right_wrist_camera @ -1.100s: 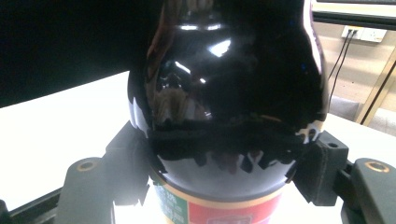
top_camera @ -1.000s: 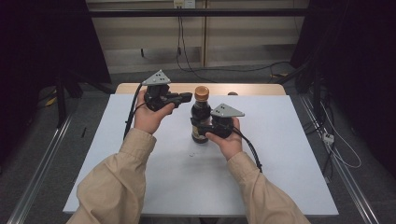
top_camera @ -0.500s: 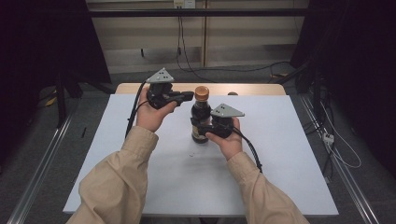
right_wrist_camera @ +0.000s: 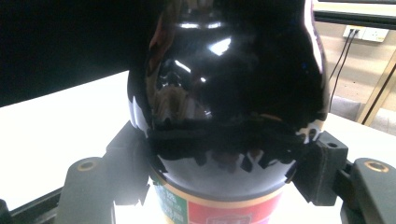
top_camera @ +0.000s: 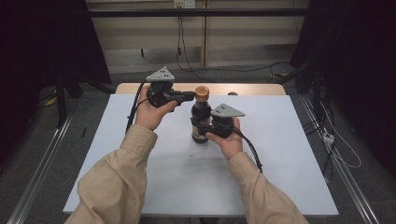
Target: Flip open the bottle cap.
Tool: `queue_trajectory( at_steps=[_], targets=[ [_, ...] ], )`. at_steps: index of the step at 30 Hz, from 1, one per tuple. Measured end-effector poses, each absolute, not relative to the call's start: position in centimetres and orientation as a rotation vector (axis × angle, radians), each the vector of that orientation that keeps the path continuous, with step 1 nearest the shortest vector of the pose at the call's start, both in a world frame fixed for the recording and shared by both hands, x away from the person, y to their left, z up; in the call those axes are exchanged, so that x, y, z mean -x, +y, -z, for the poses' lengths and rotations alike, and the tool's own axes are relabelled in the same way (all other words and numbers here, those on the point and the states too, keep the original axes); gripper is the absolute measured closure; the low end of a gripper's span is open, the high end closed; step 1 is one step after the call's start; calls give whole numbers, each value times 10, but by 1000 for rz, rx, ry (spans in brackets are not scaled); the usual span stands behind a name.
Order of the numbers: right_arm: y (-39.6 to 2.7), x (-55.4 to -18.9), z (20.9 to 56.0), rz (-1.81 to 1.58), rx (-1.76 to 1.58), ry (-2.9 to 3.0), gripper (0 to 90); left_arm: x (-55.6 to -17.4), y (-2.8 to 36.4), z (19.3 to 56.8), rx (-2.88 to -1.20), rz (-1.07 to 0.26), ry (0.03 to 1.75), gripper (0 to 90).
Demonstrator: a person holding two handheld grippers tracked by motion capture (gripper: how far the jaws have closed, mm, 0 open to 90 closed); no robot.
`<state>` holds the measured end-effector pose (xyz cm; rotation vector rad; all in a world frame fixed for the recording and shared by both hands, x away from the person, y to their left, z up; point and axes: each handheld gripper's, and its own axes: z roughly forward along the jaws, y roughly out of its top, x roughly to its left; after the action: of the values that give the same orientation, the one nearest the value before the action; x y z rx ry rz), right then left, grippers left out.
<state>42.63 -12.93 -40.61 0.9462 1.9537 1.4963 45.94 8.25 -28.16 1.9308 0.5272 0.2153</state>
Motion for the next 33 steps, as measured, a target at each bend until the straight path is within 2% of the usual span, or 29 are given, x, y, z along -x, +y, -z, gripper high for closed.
queue_trajectory(
  at_steps=[14, 33],
  targets=[
    [-132, -427, 406, -1475, -953, 1970, 309, -463, 74, 274, -1977, -207, 494, 900],
    [-133, -427, 411, -1488, -956, 1944, 310, -463, 71, 276, -1949, -206, 503, 900]
  ],
)
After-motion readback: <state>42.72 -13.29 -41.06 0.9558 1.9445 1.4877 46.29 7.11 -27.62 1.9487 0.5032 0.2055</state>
